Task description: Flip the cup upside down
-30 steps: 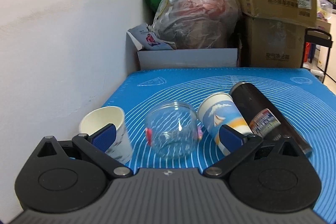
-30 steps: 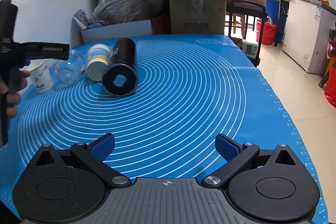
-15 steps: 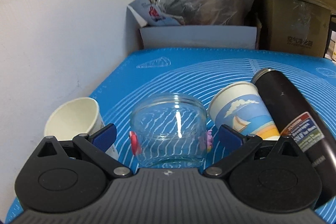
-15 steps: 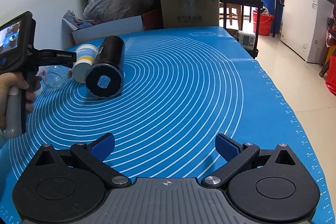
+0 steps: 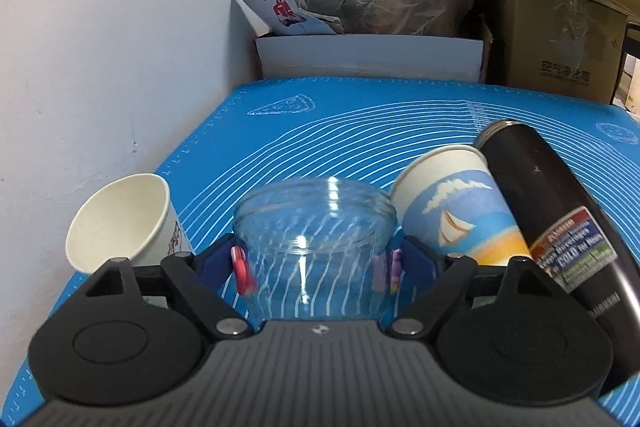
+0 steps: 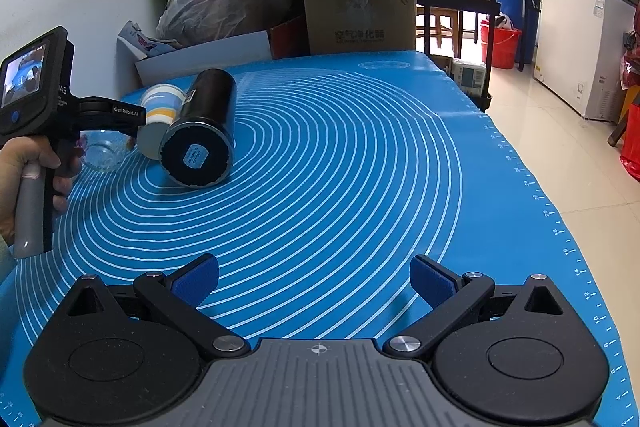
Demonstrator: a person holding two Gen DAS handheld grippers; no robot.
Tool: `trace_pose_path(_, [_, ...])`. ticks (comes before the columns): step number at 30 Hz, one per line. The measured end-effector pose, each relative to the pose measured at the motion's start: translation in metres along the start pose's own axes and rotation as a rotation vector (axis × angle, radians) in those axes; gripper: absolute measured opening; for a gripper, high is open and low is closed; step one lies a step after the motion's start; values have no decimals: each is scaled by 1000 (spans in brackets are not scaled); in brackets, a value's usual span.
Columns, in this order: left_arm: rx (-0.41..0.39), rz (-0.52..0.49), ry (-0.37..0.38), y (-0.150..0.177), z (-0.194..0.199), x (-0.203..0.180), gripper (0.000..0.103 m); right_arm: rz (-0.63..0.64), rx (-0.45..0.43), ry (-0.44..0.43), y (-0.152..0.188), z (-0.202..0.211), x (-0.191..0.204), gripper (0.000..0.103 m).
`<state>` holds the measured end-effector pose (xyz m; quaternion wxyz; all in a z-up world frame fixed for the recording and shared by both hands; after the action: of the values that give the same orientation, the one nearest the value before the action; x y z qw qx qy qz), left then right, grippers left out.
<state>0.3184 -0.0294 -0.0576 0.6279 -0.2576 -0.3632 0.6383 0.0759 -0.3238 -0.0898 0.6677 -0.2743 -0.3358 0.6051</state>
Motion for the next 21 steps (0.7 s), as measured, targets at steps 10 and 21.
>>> trace_pose_path(10, [6,-33,67,23,56,6,86,-1,-26,-11,-2,10,1,103])
trace_pose_path(21, [44,-92,188,74,156,13,86,-17,-63,-48,0,38,3,103])
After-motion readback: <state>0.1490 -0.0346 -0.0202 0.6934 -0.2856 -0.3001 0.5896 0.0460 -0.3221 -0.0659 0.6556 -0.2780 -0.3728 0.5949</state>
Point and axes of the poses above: each gripper's, at about its wrist camera, not at the fingertips, and z roughly against the way its jaws point, x to its left, y to its underside, the point moved 3 cm from there along -z, roughly the way its jaws point
